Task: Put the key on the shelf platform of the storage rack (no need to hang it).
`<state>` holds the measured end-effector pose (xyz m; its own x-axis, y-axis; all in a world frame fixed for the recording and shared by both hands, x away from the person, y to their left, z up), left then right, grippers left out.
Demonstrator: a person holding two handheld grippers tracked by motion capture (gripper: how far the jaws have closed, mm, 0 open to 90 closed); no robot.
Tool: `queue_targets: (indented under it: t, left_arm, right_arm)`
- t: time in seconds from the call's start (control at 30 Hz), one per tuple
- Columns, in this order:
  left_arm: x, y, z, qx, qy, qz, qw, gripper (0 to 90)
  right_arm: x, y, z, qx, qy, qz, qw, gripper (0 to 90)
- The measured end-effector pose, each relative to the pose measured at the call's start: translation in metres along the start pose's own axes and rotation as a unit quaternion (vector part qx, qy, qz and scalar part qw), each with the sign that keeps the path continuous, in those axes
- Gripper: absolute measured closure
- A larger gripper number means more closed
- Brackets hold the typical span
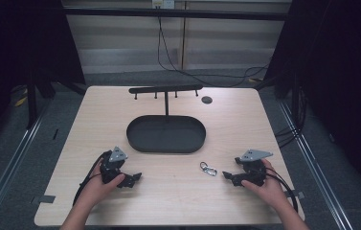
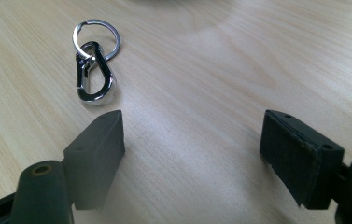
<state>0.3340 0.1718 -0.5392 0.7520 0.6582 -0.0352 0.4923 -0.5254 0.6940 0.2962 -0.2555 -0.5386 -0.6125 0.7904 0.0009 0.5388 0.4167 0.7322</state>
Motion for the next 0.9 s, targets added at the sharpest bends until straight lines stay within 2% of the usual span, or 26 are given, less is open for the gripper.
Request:
queue_targets:
  t: [0.3, 0.33, 0.37, 0.4, 0.47, 0.5, 0.57, 0.7, 0.8, 0.9]
  left_arm:
    - [0.0, 0.0, 0.0, 0.0, 0.0, 0.0, 1.0, 0.0]
    - [0.0, 0.0, 0.0, 0.0, 0.002, 0.0, 1.0, 0.0]
    - [0.0, 0.0, 0.0, 0.0, 0.001, 0.0, 1.0, 0.0]
    - [0.0, 0.0, 0.0, 0.0, 0.001, 0.0, 1.0, 0.0]
    - [0.0, 0.0, 0.0, 0.0, 0.001, 0.001, 1.0, 0.0]
    - [0.0, 0.0, 0.0, 0.0, 0.001, 0.001, 1.0, 0.0]
    - [-0.001, 0.0, 0.0, 0.001, 0.0, 0.001, 1.0, 0.0]
    - [-0.001, 0.0, 0.0, 0.001, -0.001, 0.001, 1.0, 0.0]
    - [-0.001, 0.0, 0.0, 0.001, -0.001, 0.001, 1.0, 0.0]
    - [-0.001, 0.0, 0.0, 0.001, -0.001, 0.001, 1.0, 0.0]
  right_arm:
    - [0.0, 0.0, 0.0, 0.002, -0.006, 0.003, 1.0, 20.8]
    - [0.001, 0.001, -0.002, 0.02, -0.002, 0.004, 0.9998, 18.1]
    - [0.001, 0.001, -0.002, 0.02, -0.002, 0.004, 0.9998, 18.1]
    - [0.002, 0.002, -0.003, 0.045, 0.002, -0.005, 0.999, 14.0]
    - [0.003, 0.005, -0.004, 0.073, 0.004, -0.008, 0.9973, 13.9]
    - [0.003, 0.005, -0.004, 0.073, 0.004, -0.008, 0.9973, 13.9]
    - [0.006, 0.01, -0.006, 0.11, -0.002, -0.013, 0.9939, 13.8]
    - [0.011, 0.014, -0.008, 0.118, 0.014, -0.011, 0.9929, 13.5]
    - [0.016, 0.02, -0.012, 0.118, 0.042, -0.012, 0.9921, 13.6]
    - [0.02, 0.025, -0.014, 0.124, 0.044, -0.02, 0.991, 15.0]
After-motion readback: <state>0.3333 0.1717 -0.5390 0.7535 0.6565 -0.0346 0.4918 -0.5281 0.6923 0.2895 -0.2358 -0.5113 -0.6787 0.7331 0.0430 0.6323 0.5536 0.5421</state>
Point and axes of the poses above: each handheld gripper's, and its own axes: z roughly forward along the jaws, y roughly out of its top, x roughly to its left, the point moved 4 cm from there along z, roughly forward along the jaws, and after that the axes turned 2 degrees about -y, right-handed, at the moved point
